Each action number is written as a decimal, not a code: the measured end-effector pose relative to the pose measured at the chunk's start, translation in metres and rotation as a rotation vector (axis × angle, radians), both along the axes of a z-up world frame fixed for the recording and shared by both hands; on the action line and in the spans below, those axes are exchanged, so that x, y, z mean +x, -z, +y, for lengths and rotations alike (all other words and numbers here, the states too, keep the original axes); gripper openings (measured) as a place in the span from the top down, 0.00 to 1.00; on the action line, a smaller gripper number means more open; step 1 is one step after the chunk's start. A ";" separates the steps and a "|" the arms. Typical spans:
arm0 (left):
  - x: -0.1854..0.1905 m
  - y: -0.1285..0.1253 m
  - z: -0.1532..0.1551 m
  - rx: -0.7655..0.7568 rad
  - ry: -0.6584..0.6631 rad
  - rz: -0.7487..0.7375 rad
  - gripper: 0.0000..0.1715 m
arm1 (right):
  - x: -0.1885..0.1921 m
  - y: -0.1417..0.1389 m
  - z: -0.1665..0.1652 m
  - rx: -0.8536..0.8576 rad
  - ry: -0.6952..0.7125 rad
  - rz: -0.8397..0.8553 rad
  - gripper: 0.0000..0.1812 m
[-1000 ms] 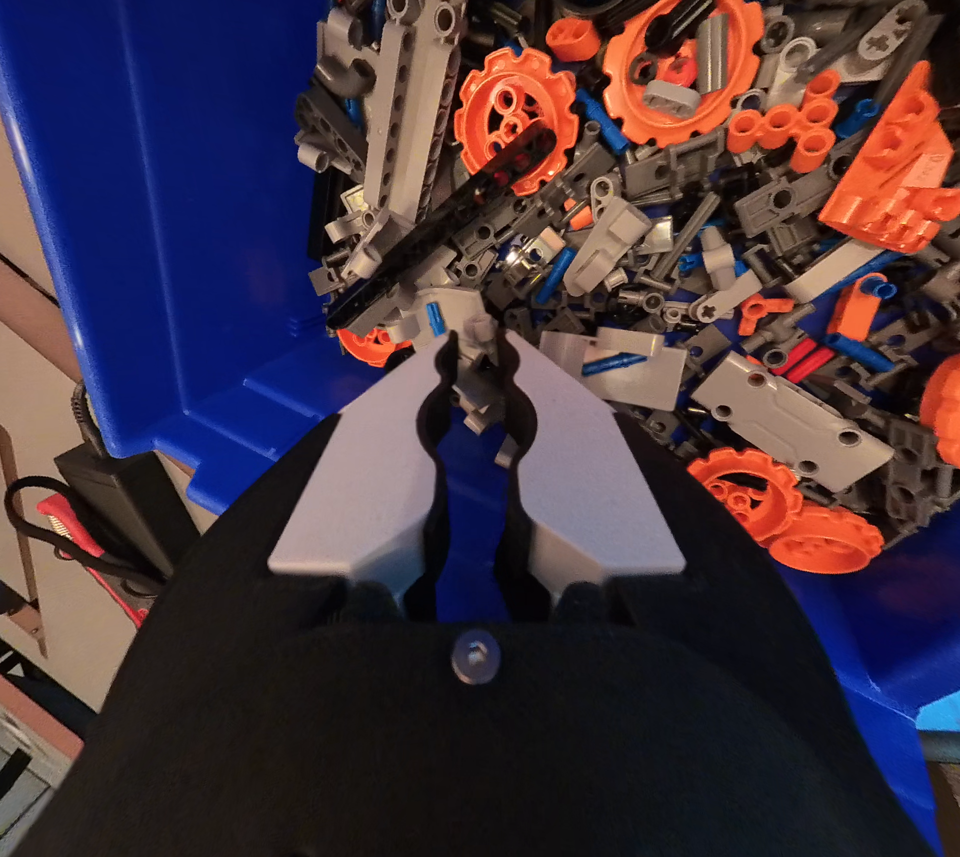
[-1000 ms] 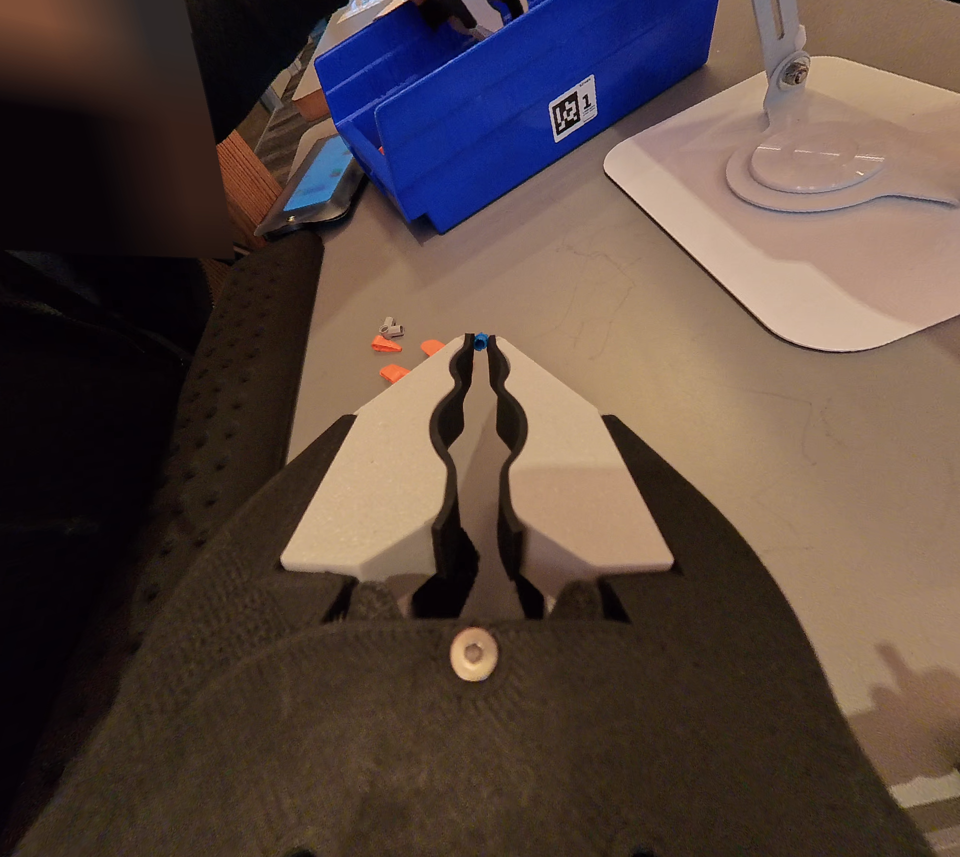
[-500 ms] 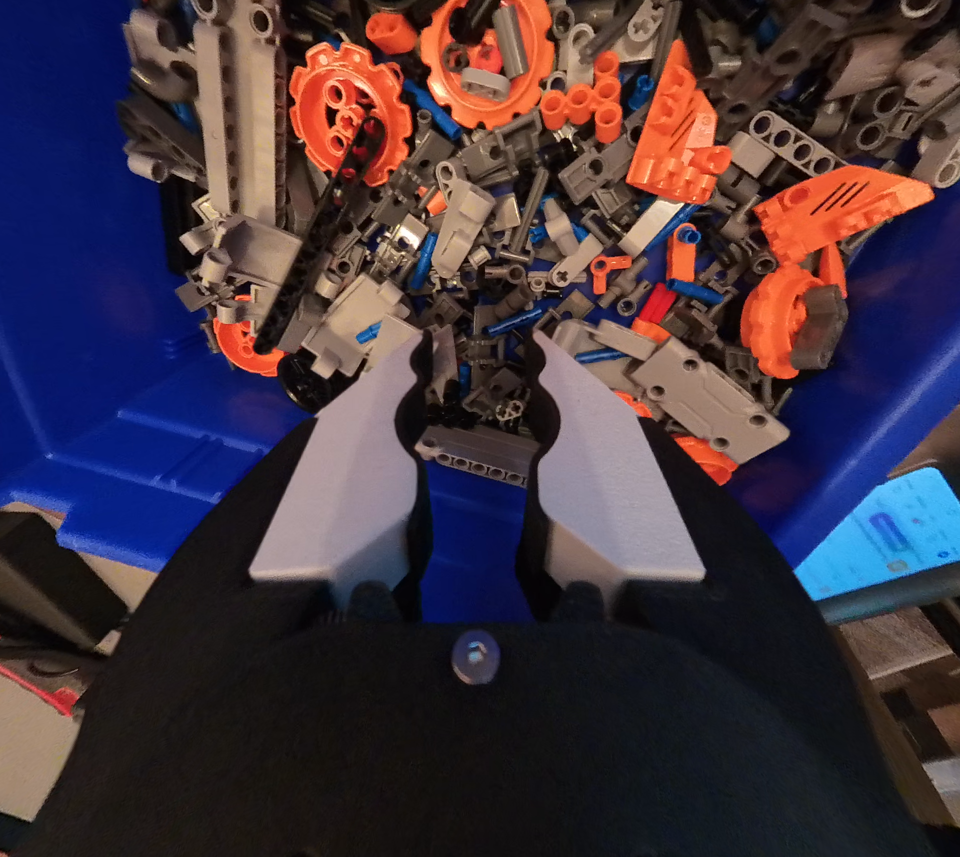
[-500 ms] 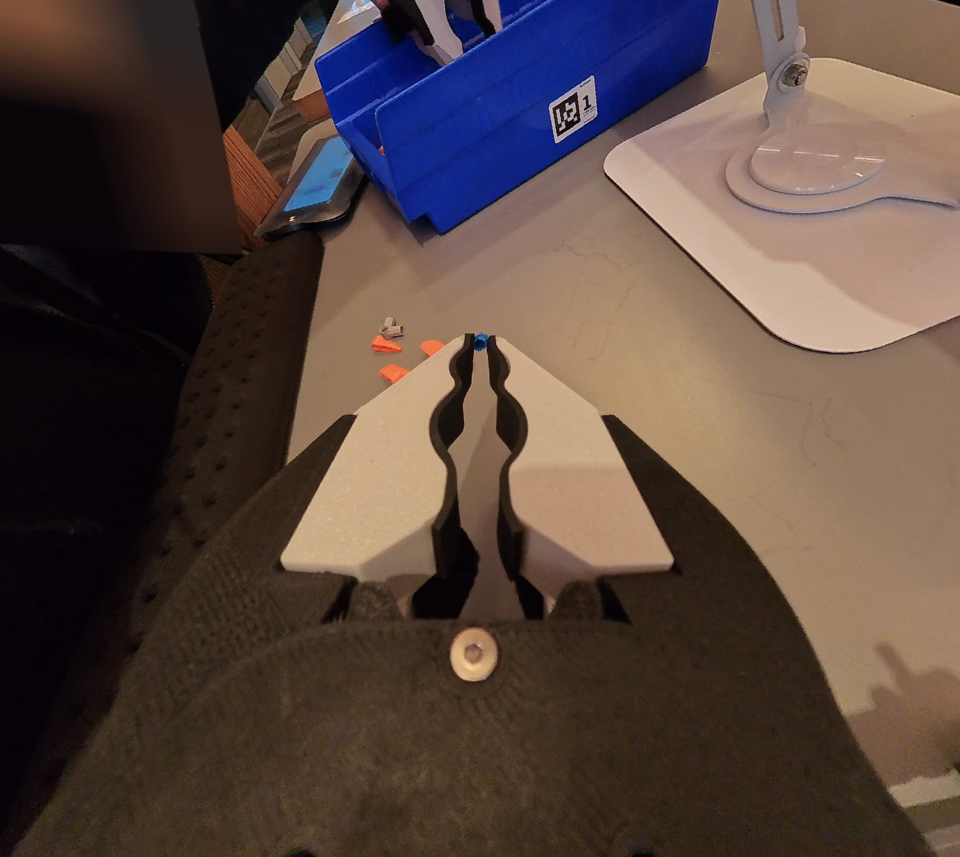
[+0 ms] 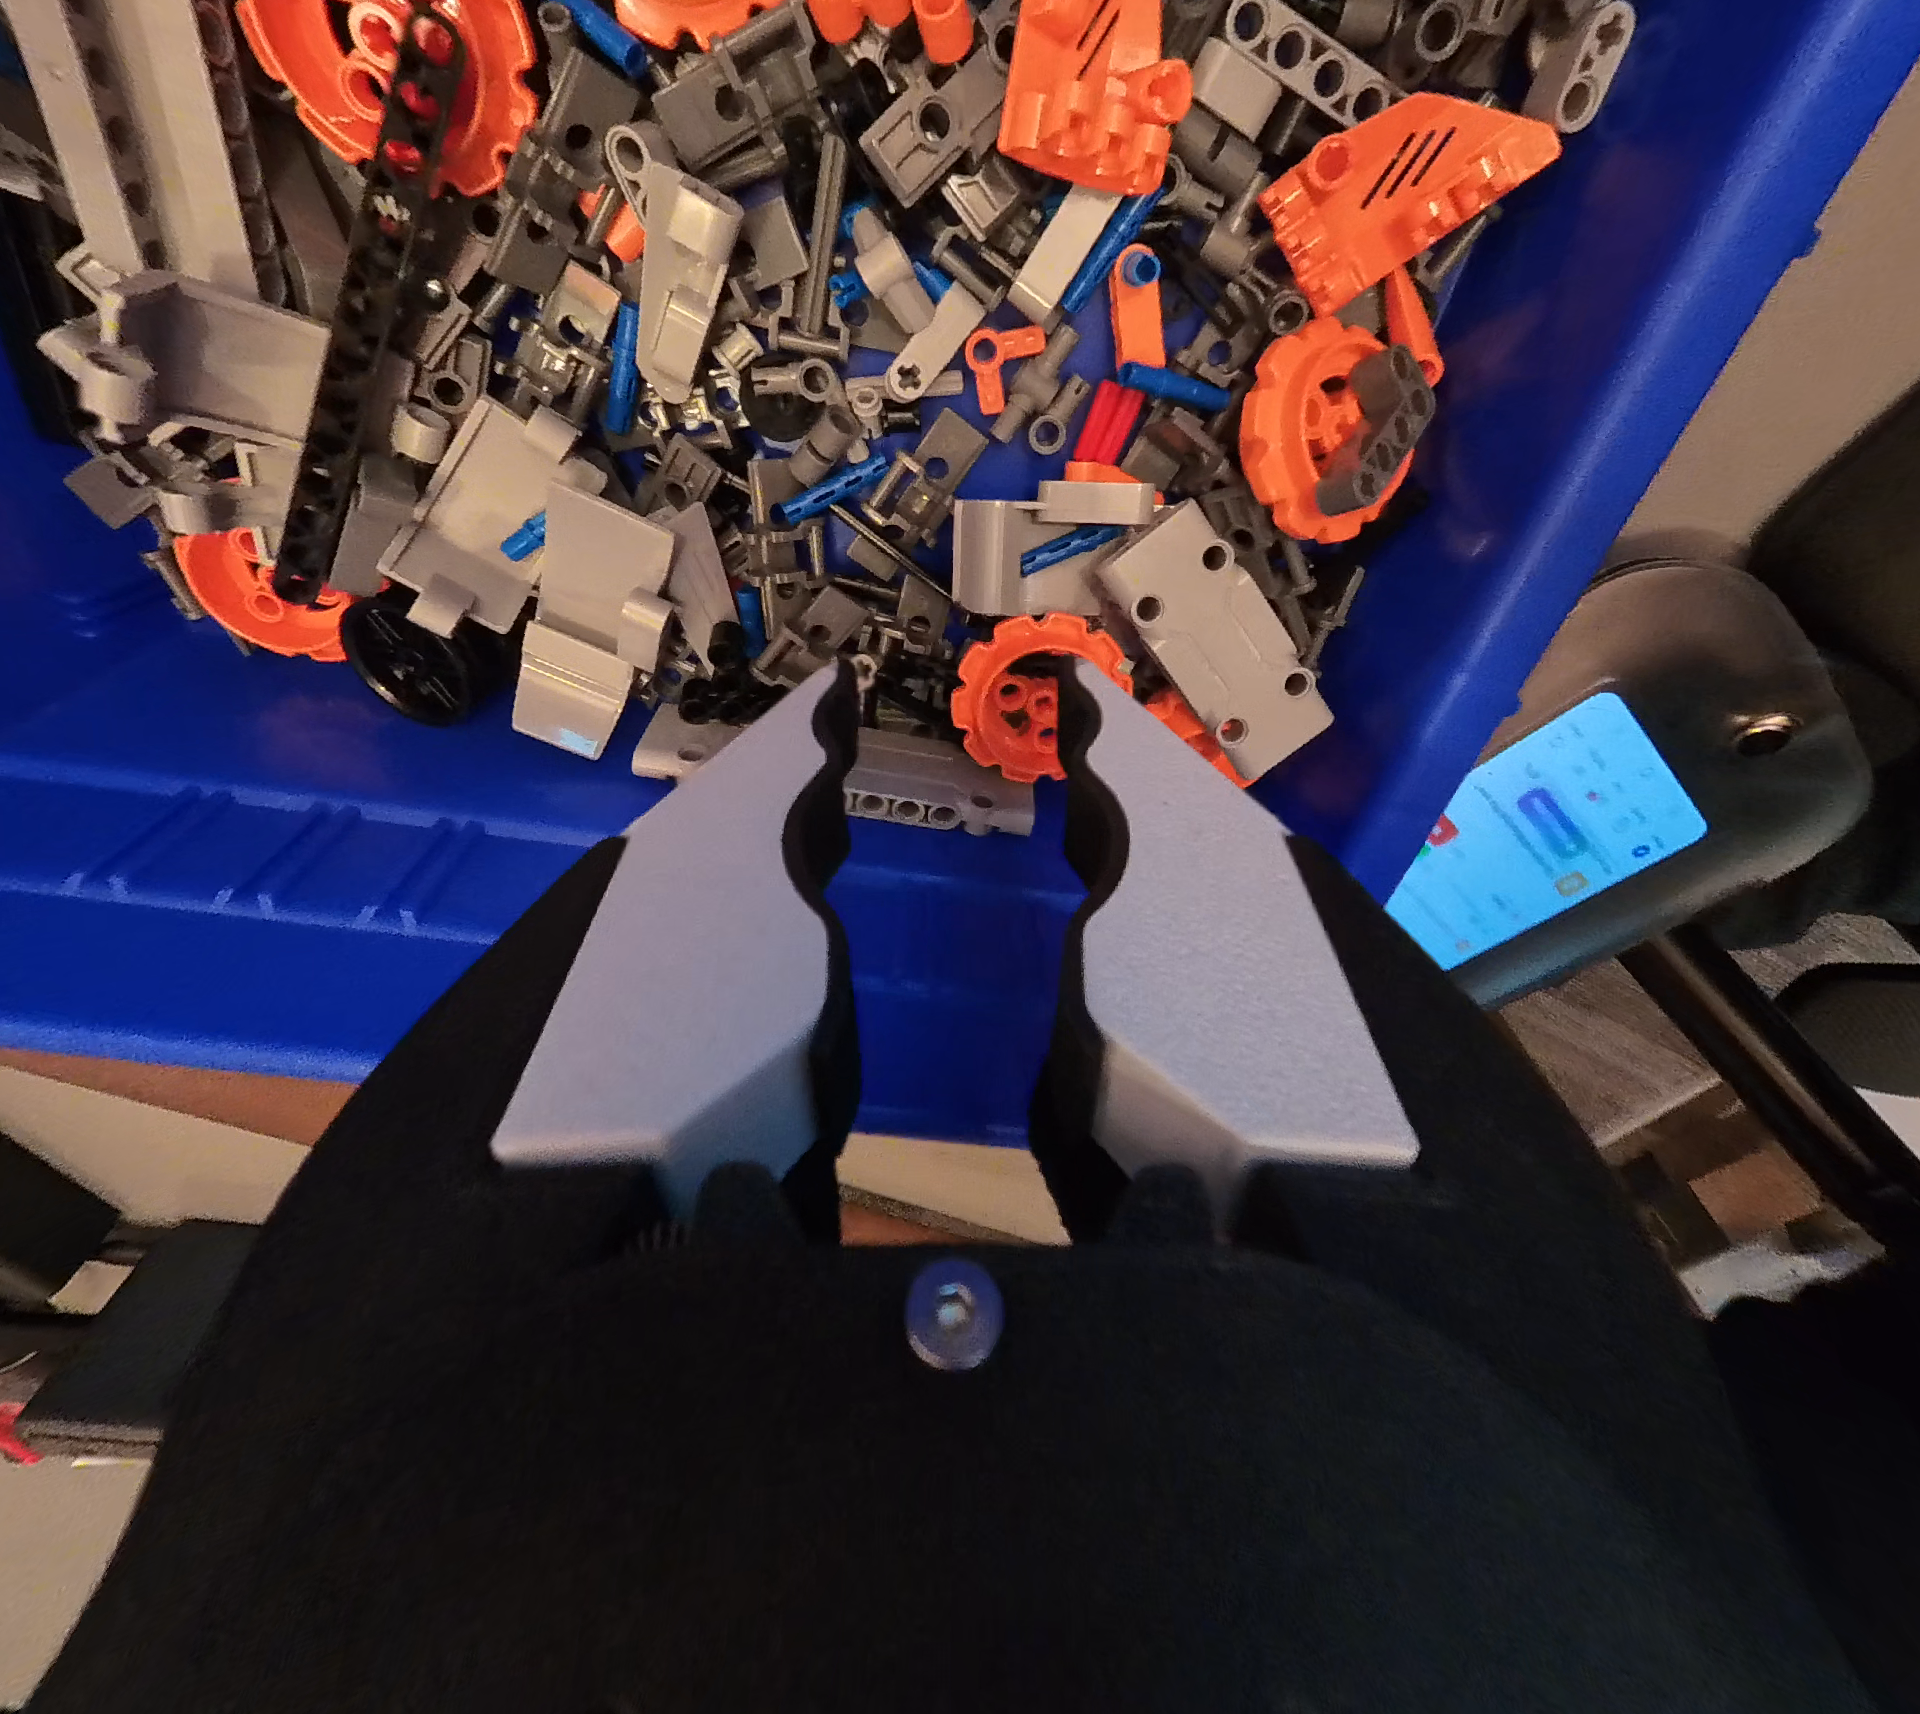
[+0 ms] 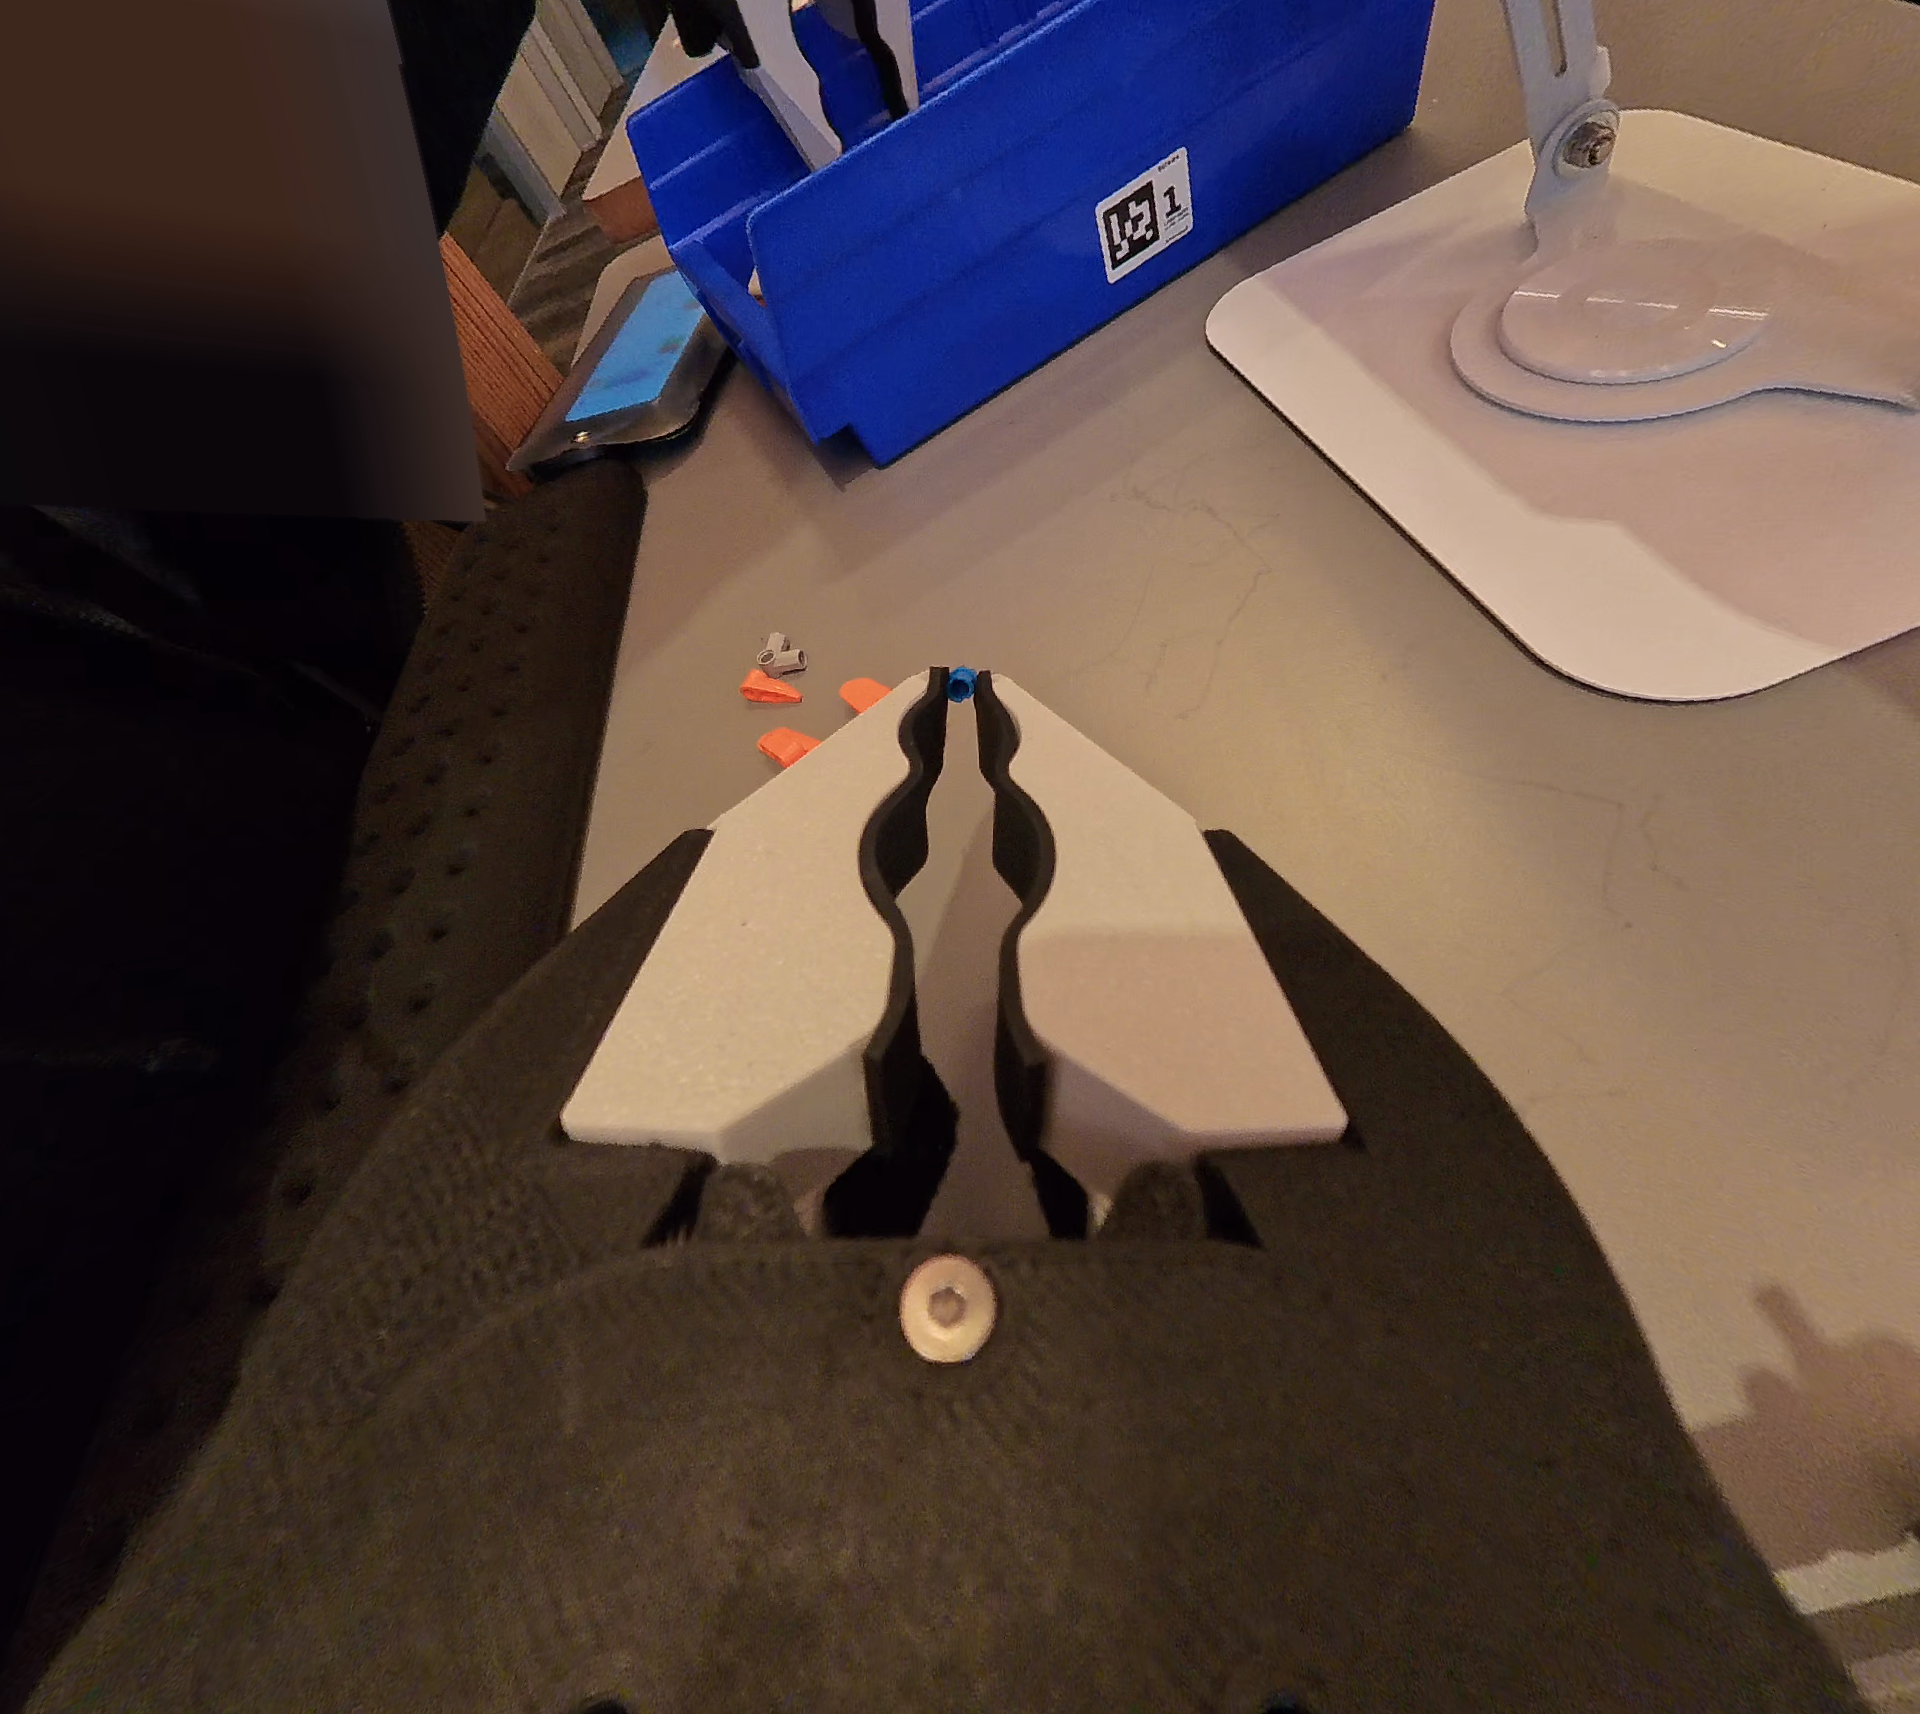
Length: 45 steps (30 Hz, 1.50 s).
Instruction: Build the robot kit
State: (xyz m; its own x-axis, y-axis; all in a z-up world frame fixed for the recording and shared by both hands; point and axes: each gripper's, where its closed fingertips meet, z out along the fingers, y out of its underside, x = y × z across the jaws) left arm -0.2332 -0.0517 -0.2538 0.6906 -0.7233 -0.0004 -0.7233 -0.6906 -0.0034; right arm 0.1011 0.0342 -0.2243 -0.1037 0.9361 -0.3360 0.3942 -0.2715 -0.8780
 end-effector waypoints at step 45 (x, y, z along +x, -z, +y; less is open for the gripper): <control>0.117 0.028 0.045 0.264 0.052 -0.206 0.61 | 0.000 0.002 0.000 0.009 0.003 -0.010 0.99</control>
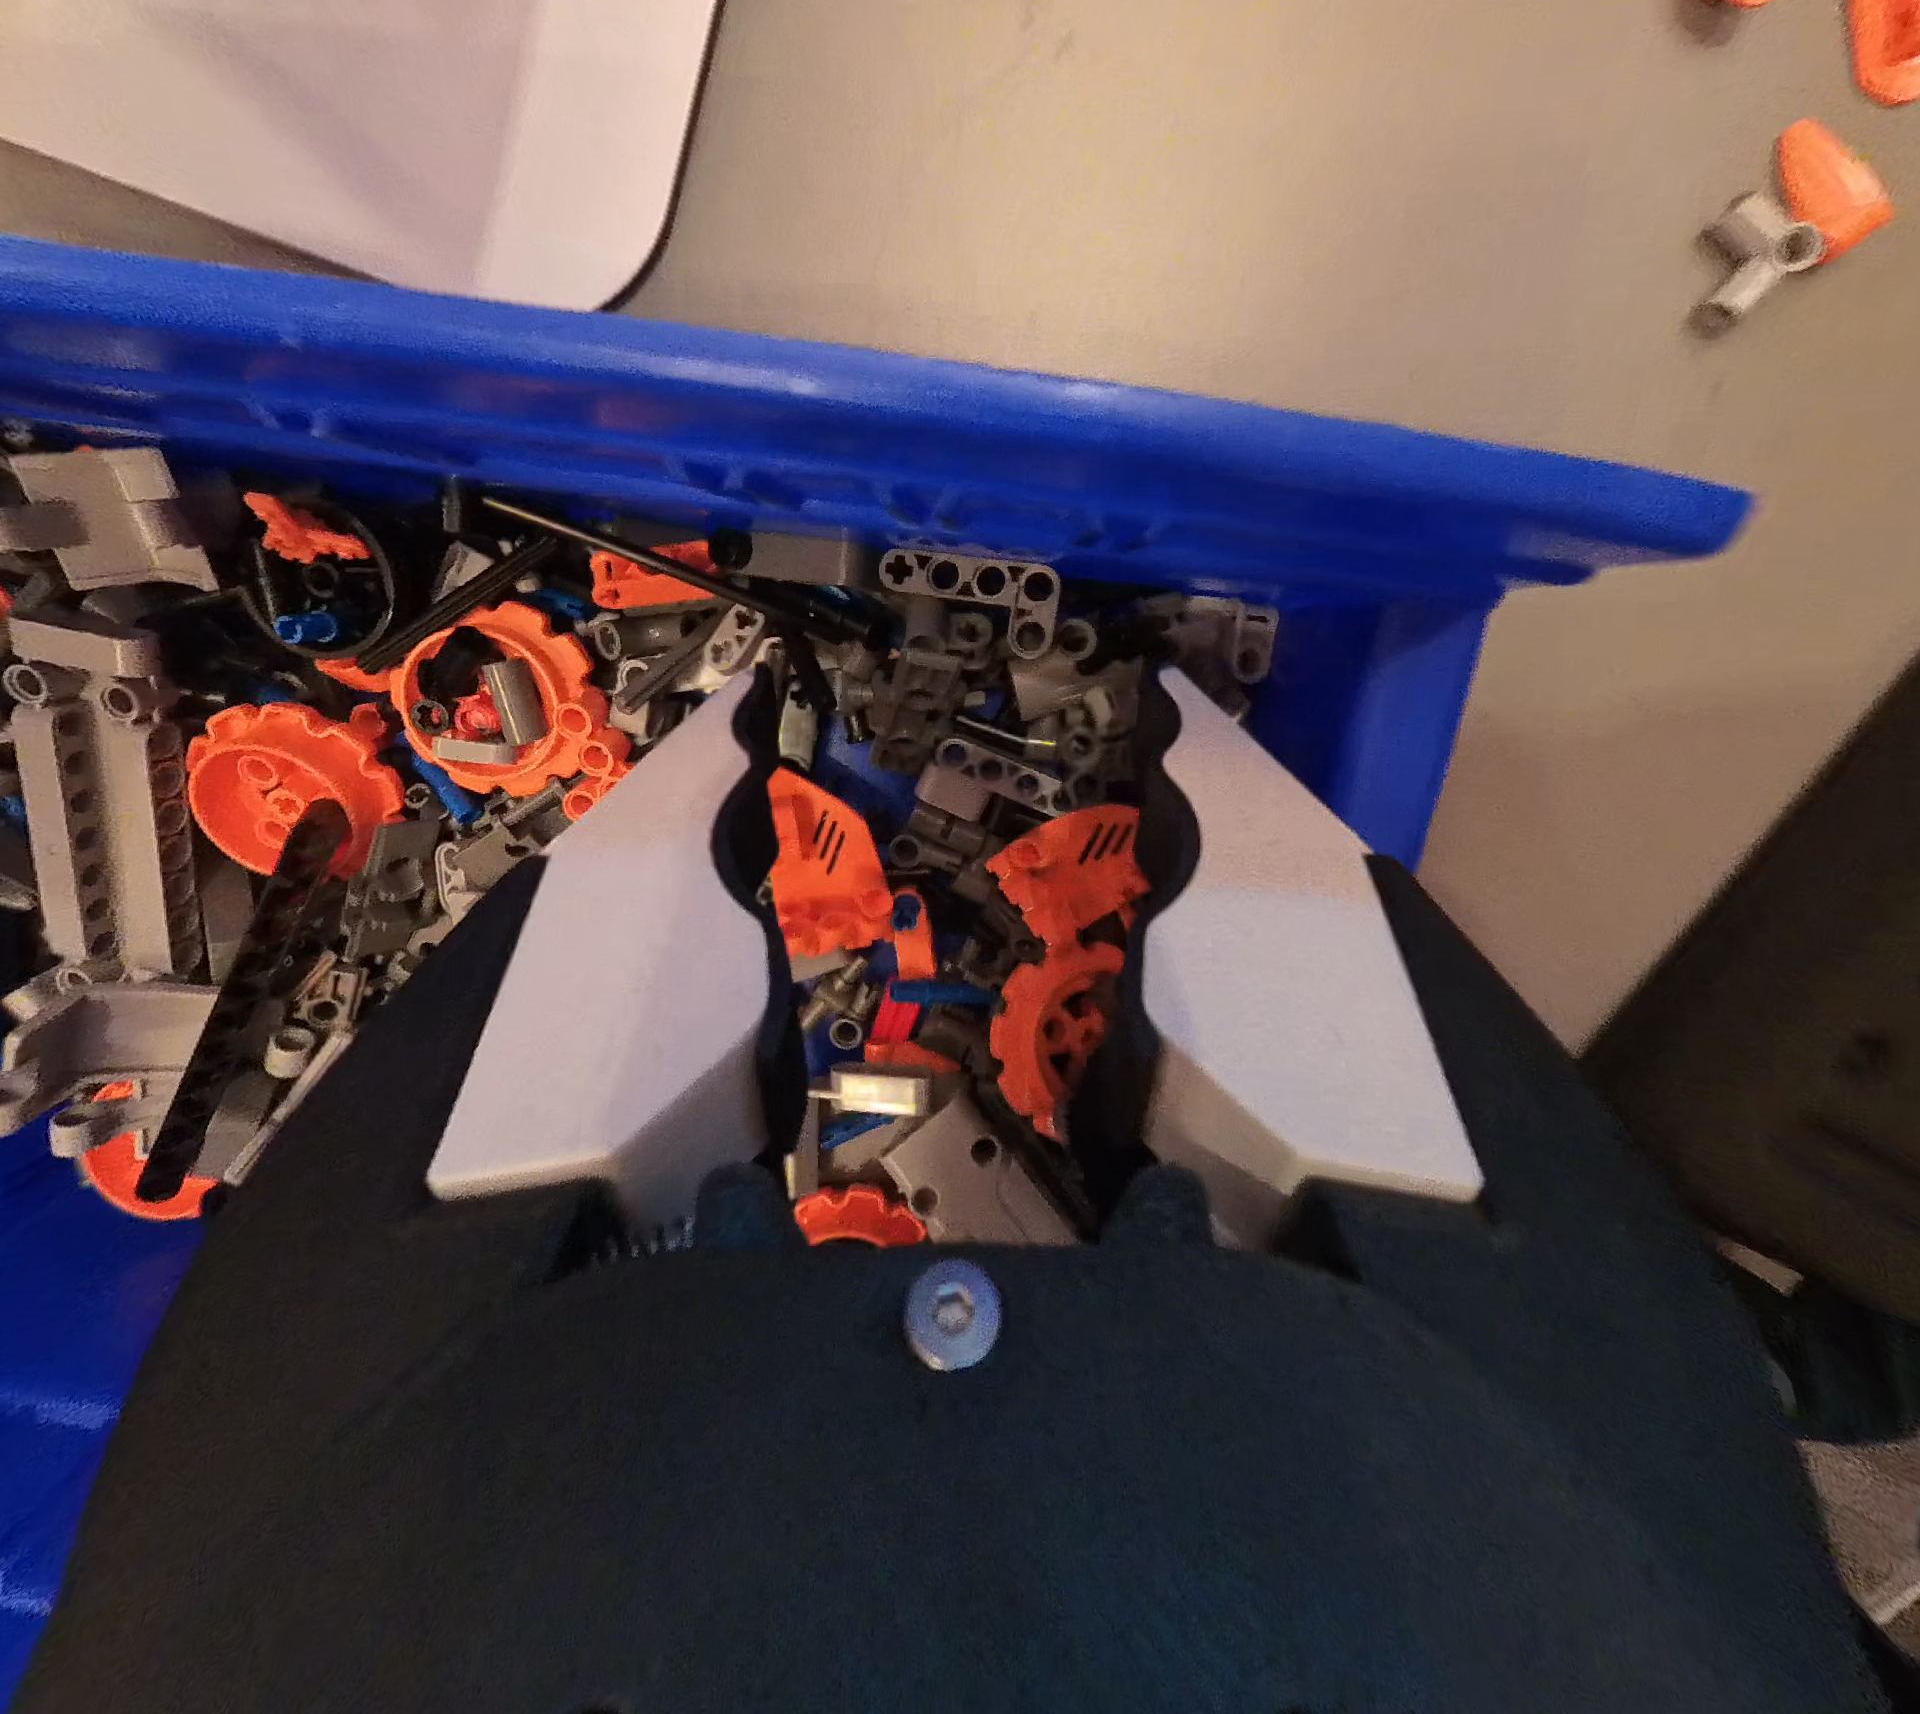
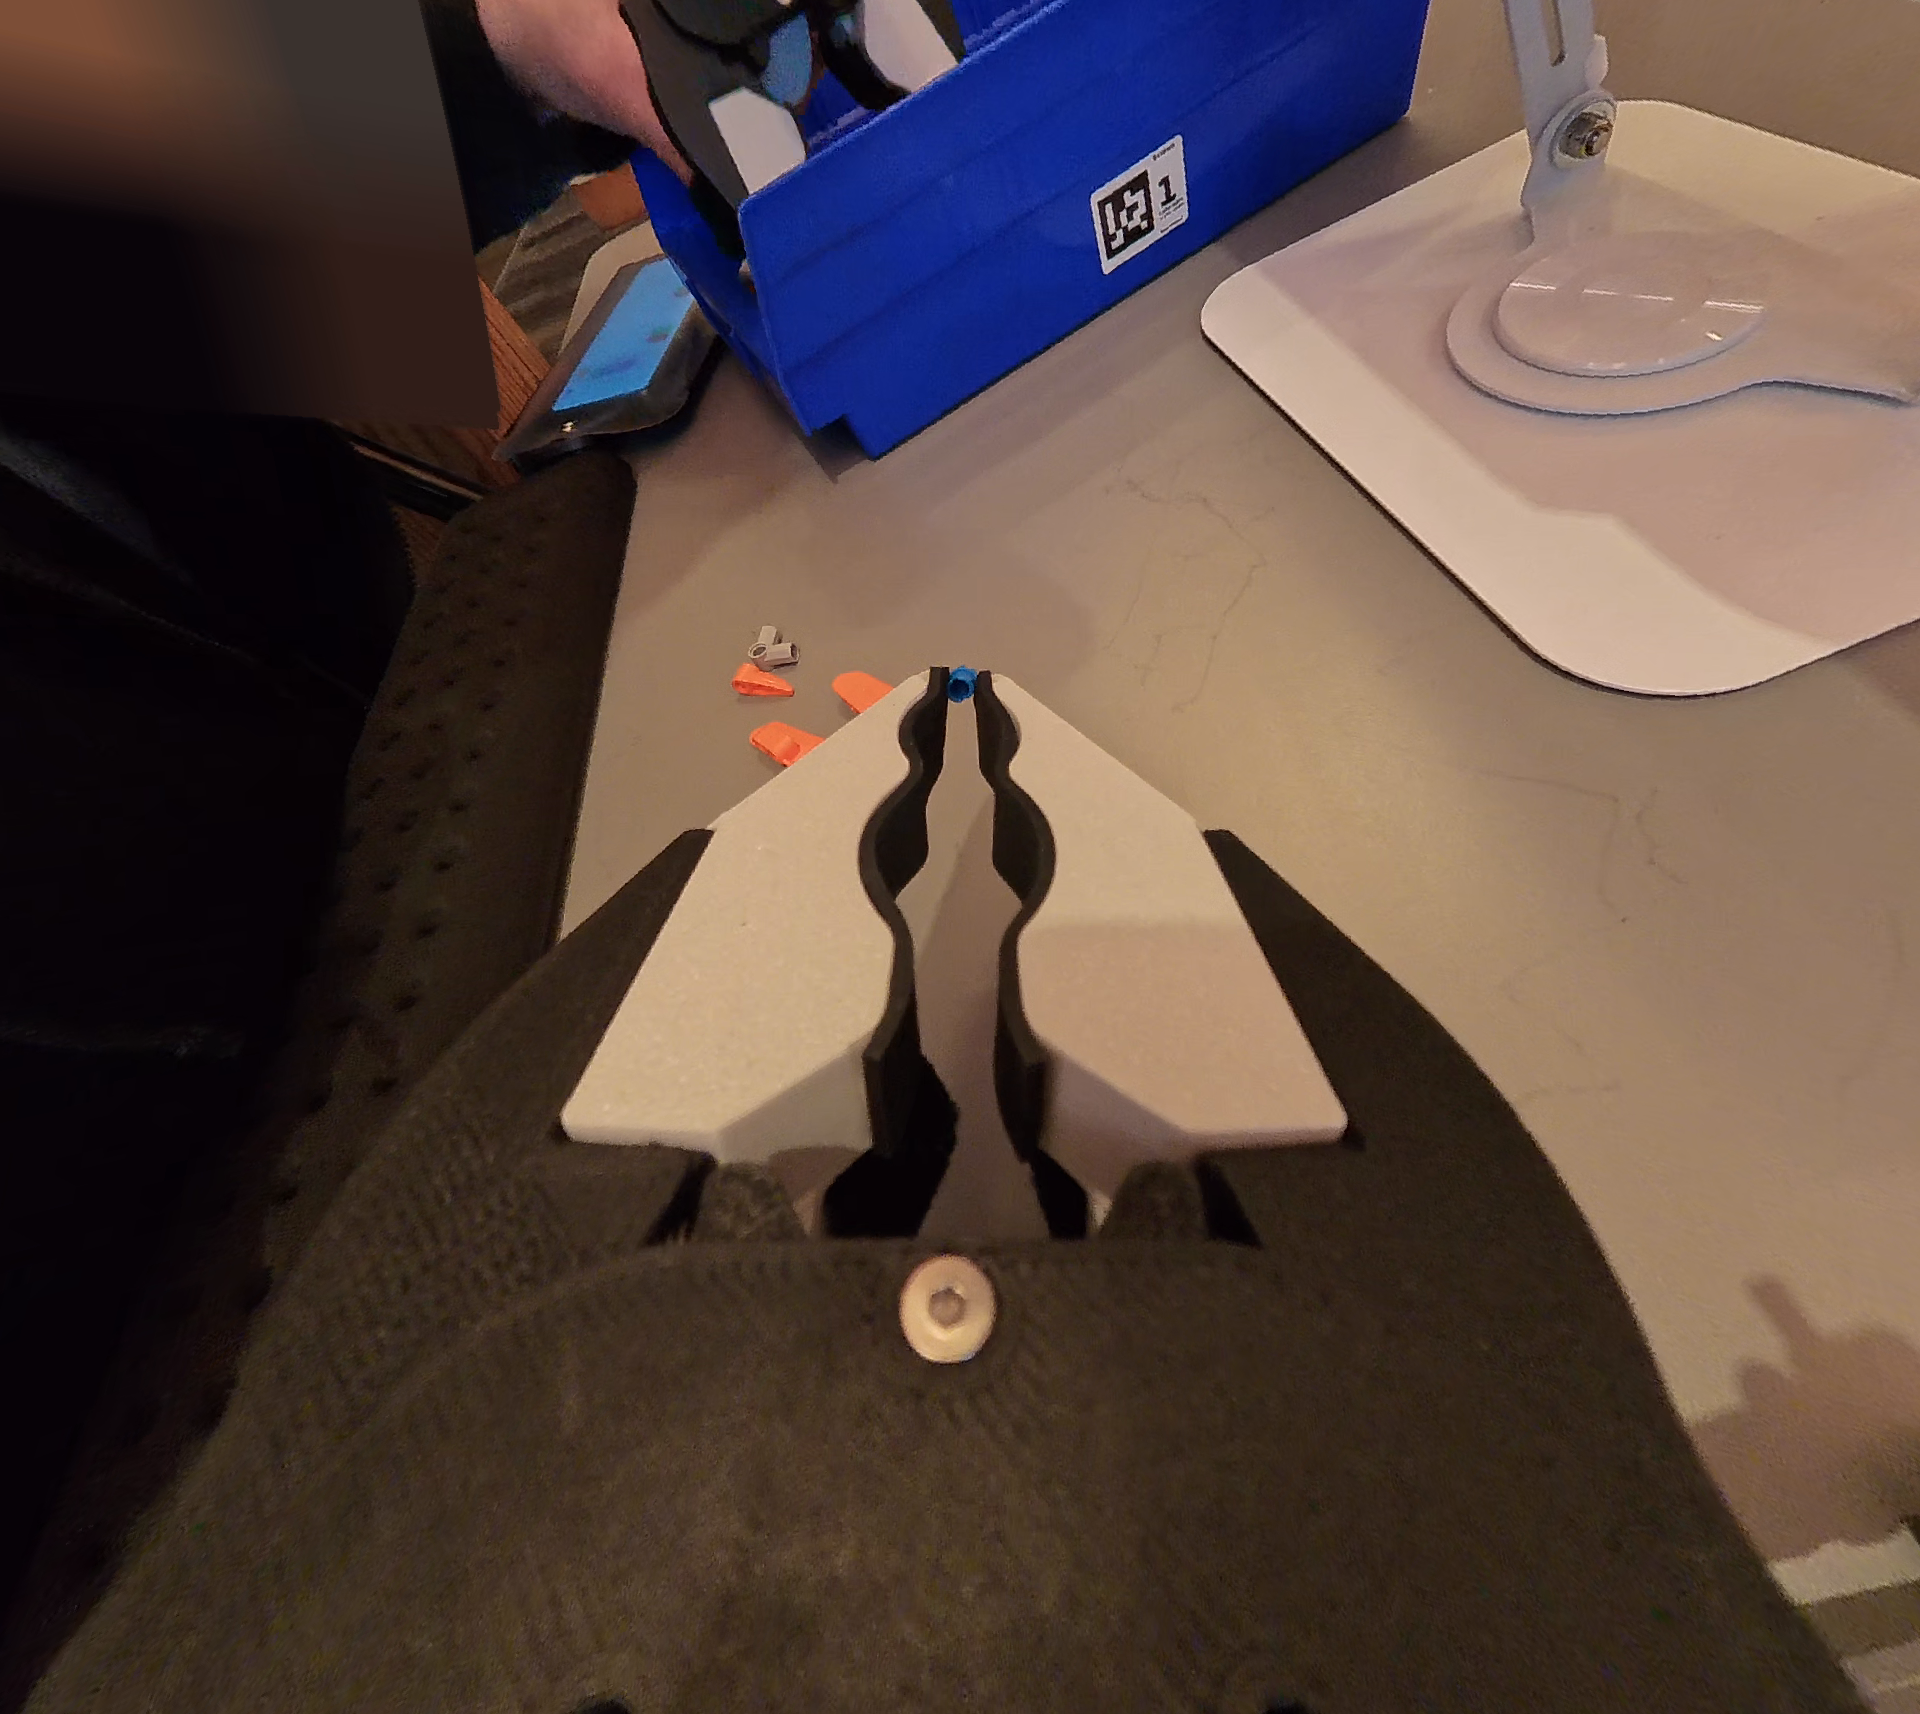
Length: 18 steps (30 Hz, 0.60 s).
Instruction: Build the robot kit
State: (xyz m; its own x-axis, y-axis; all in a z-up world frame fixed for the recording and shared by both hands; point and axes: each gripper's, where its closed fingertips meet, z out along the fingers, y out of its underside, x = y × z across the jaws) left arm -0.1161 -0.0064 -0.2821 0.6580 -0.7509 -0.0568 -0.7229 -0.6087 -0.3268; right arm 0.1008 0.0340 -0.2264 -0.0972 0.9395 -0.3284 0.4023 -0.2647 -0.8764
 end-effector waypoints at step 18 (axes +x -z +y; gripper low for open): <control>-0.063 -0.018 0.016 0.057 -0.179 0.133 0.79 | 0.000 0.001 0.000 -0.002 0.000 -0.003 0.98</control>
